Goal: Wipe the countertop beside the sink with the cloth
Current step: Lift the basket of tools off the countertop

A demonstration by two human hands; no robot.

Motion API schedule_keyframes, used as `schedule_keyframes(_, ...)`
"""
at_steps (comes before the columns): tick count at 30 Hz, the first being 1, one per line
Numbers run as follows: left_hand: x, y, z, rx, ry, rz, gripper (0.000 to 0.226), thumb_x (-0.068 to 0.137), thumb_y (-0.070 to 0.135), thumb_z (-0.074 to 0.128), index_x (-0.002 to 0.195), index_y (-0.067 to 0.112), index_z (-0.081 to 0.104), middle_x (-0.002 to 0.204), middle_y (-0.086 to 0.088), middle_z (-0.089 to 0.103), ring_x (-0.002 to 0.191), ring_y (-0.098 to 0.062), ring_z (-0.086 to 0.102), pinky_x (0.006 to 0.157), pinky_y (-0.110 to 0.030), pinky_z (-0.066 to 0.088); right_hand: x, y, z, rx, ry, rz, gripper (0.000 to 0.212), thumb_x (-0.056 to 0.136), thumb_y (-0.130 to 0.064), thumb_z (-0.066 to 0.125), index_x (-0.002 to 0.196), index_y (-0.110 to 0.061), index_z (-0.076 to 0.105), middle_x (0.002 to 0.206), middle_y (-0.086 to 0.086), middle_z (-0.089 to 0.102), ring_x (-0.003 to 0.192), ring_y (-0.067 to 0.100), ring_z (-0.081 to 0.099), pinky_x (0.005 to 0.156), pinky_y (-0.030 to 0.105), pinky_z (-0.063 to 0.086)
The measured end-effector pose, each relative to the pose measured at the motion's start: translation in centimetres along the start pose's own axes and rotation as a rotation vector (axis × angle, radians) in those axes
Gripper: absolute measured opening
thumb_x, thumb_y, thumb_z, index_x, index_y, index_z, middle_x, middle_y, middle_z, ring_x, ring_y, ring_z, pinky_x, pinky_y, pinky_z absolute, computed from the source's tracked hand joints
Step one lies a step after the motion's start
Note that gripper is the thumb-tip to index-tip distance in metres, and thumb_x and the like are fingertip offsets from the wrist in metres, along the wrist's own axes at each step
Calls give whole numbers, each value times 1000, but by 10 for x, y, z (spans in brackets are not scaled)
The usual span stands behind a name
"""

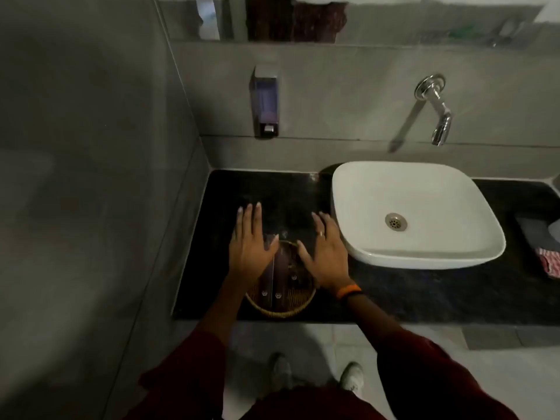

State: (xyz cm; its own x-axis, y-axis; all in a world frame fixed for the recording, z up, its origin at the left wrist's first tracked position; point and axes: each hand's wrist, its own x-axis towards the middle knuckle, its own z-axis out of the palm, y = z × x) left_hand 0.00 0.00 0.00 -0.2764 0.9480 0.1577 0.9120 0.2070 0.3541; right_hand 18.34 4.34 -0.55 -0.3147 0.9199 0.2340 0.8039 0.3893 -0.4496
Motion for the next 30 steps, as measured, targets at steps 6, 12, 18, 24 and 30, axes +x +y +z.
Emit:
schedule_keyframes(6, -48, -33, 38, -44, -405, -335, 78, 96, 30, 57, 158, 24, 9, 162, -15, 24, 137, -37, 47, 102, -50, 50, -59, 19, 43, 69, -262, 360, 57, 99, -31, 54, 151, -15, 35, 138, 15, 55, 121, 34, 61, 91, 48, 56)
schedule_keyframes(12, -60, -24, 41, -206, -324, -373, 43, 99, 16, 51, 140, 21, 42, 117, -14, 68, 106, -33, 69, 88, -49, 59, -66, 31, 43, 150, -219, 382, 58, 98, -9, 50, 154, -10, 34, 107, 18, 73, 97, 35, 70, 86, 46, 56)
schedule_keyframes(18, -84, 28, 58, -306, -309, -425, 46, 90, 11, 54, 133, 25, 50, 108, -18, 69, 96, -39, 68, 76, -43, 55, -98, 78, 8, 218, -83, 445, 49, 99, -7, 50, 147, -8, 45, 88, 16, 74, 76, 33, 71, 70, 44, 59)
schedule_keyframes(24, -120, 120, 96, -421, -389, -395, 47, 91, 9, 54, 135, 26, 50, 106, -13, 71, 92, -31, 70, 76, -43, 61, -142, 166, -47, 130, 0, 549, 36, 102, -16, 54, 137, -10, 56, 97, 13, 77, 79, 32, 72, 66, 35, 54)
schedule_keyframes(30, -132, 234, 147, -469, -443, -342, 48, 95, 16, 53, 141, 26, 45, 108, -12, 70, 93, -29, 69, 78, -40, 60, -170, 275, -99, 60, 45, 553, 29, 105, -18, 48, 127, -5, 60, 87, 15, 74, 71, 32, 70, 63, 41, 59)
